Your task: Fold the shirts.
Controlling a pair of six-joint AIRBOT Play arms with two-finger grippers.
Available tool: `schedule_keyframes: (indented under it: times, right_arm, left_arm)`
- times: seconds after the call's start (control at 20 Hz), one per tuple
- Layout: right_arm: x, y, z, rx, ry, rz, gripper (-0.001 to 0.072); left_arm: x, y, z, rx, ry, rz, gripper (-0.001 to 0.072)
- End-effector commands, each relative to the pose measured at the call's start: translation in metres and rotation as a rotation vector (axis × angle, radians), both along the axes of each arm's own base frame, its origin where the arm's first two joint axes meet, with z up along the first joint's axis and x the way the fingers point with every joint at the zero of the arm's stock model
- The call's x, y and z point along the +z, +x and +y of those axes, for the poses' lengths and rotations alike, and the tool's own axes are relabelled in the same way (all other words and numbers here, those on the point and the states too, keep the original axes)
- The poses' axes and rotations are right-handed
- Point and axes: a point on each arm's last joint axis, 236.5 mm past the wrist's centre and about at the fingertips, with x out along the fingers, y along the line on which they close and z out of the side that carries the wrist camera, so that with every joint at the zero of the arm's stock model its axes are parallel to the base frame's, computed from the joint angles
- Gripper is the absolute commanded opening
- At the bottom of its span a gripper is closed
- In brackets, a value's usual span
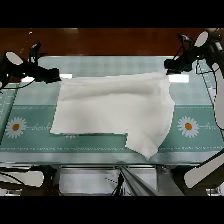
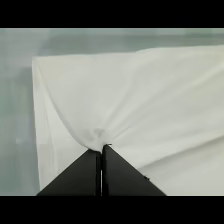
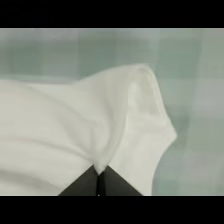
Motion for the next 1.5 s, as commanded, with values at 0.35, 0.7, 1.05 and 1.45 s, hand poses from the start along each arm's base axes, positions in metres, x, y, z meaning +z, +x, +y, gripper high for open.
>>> schedule_keyframes:
  times: [0.35, 0.7, 1.05, 1.45]
  right_arm:
    - [-0.003, -0.066, 0.017, 0.084, 0.02, 0.271, 0.0027]
    - [-0.016, -0.086, 0.015, 0.102, 0.019, 0.384, 0.0137]
    - [0.015, -0.105, -0.042, 0.06, -0.103, 0.398, 0.04]
    - [0.019, -0.163, -0.102, -0.174, 0.105, 0.32, 0.0452]
  left_arm:
    - [-0.03, -0.035, 0.007, -0.074, 0.034, 0.191, 0.0017]
    - [-0.029, -0.044, 0.004, -0.092, 0.026, 0.224, 0.01]
    - [0.005, -0.095, 0.047, -0.062, -0.037, 0.384, 0.046]
    - [-0.055, -0.266, 0.062, 0.19, -0.263, 0.608, 0.0566]
